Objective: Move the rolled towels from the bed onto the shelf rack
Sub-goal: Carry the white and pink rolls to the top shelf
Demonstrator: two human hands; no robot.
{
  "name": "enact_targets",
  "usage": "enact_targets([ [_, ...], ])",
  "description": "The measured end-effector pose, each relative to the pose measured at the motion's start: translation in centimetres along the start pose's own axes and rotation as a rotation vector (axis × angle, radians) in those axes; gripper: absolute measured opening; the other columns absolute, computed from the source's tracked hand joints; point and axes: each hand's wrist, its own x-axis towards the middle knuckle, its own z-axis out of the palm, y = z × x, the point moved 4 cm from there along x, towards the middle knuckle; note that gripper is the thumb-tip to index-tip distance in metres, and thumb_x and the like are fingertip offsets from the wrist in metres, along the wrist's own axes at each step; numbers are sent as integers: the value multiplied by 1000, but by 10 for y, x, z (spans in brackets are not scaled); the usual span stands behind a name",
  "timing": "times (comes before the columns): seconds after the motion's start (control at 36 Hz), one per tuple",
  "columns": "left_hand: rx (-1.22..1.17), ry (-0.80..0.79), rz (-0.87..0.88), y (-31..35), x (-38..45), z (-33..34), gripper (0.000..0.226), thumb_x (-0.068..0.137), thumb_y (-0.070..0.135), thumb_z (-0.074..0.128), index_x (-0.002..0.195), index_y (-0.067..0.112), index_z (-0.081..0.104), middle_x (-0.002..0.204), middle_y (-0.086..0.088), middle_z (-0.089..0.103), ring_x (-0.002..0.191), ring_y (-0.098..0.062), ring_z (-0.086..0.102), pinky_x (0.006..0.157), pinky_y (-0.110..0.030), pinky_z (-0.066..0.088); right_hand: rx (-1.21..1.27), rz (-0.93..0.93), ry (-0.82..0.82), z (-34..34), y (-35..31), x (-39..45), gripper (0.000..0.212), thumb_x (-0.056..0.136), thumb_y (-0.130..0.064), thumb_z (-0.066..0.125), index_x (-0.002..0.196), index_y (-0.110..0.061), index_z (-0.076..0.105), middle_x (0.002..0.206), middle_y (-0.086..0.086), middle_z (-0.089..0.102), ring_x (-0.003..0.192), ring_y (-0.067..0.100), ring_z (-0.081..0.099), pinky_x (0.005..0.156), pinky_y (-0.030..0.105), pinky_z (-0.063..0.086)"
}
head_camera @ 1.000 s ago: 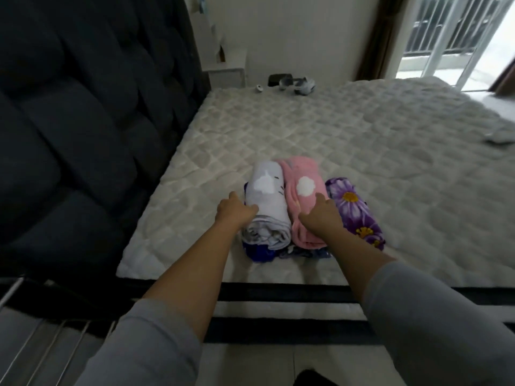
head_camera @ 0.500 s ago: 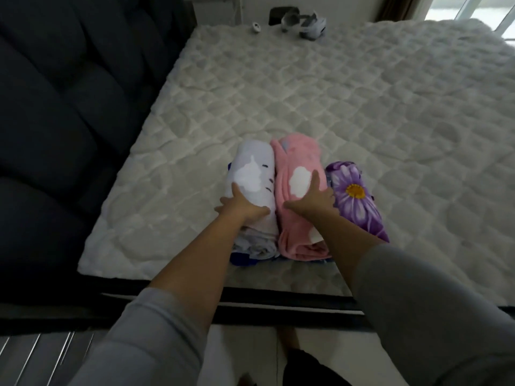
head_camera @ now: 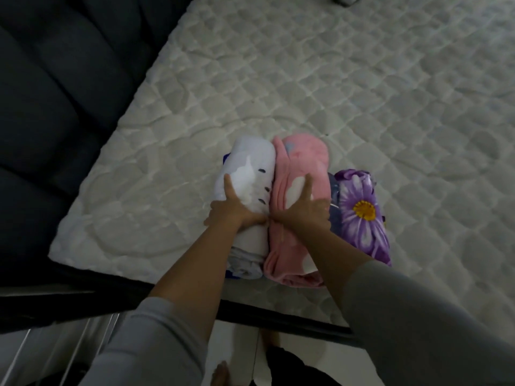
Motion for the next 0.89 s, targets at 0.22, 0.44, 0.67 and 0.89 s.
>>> enact_targets([
  [0.22, 1, 15, 10, 2, -1, -1, 140, 61, 55, 80, 144, 41, -31, 152, -28, 17, 136, -39, 35, 112, -43, 34, 3, -32, 26, -4, 3, 4, 115, 73, -57, 70, 150, -45, -15, 154, 24, 16, 137, 42, 33, 110, 53, 31],
  [0.44, -32, 121, 86, 1, -18, -1, 128, 68, 49, 77, 148, 40, -23, 155, -22, 21, 139, -36, 31, 111, -43, 35, 20, -62, 30, -10, 7, -4, 116, 72, -47, 75, 150, -47, -12, 151, 23, 21, 133, 43, 40, 109, 52, 36],
  [0.67, -69, 150, 88, -8, -52, -11, 122, 71, 49, 74, 150, 38, -19, 151, -27, 28, 135, -38, 39, 106, -40, 37, 70, -136, 7, -23, 7, -28, 111, 79, -40, 72, 152, -42, -11, 150, 30, 21, 134, 42, 39, 109, 46, 35],
  [0.89, -177, 239, 62, -55, -104, -35, 122, 71, 47, 72, 149, 38, -21, 146, -25, 36, 124, -37, 49, 97, -35, 43, 42, -304, -24, -21, -14, -87, 112, 78, -37, 72, 152, -40, -13, 152, 31, 19, 137, 42, 36, 109, 45, 36],
])
